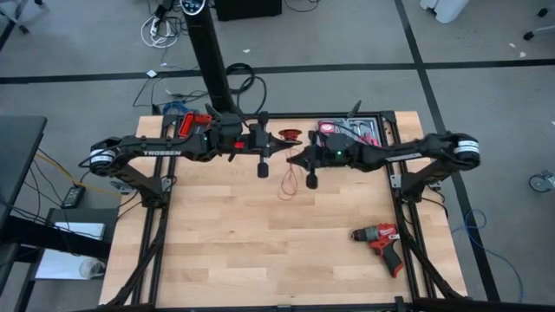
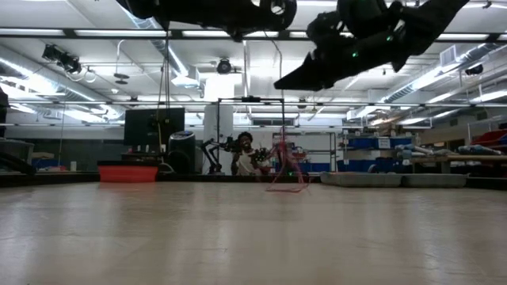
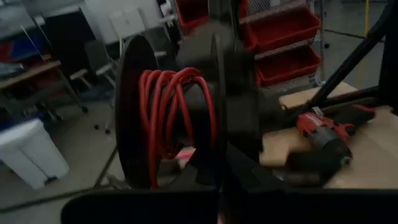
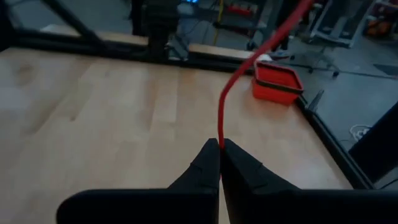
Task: Coil cords
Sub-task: Coil the red wire onto the black spool
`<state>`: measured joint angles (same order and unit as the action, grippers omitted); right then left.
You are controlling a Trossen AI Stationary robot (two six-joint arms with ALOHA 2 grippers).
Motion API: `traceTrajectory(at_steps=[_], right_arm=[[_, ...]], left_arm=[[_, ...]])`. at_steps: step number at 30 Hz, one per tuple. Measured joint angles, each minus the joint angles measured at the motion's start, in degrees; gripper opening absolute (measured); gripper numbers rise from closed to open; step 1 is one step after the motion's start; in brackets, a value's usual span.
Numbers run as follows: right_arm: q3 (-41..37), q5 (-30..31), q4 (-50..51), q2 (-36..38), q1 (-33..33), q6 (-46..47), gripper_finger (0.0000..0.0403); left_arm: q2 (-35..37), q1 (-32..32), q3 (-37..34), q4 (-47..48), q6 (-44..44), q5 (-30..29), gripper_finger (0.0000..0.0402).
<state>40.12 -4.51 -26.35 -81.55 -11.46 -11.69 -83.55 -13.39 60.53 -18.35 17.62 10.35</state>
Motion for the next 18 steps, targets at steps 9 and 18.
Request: traceTrajectory(at_steps=[9,18], right_arm=[[-0.03,3.27,18.17,12.33,3.9,-1.56,0.0002],[0.97,1.07,21.69,17.97,4.21,-2.27,0.0001]], left_arm=[[0.76,-0.13,0.04,12.16,-3.05,-3.86,0.0001],[0.76,-0.48,0.04,18.78,-10.7,-6.25,0.0001]])
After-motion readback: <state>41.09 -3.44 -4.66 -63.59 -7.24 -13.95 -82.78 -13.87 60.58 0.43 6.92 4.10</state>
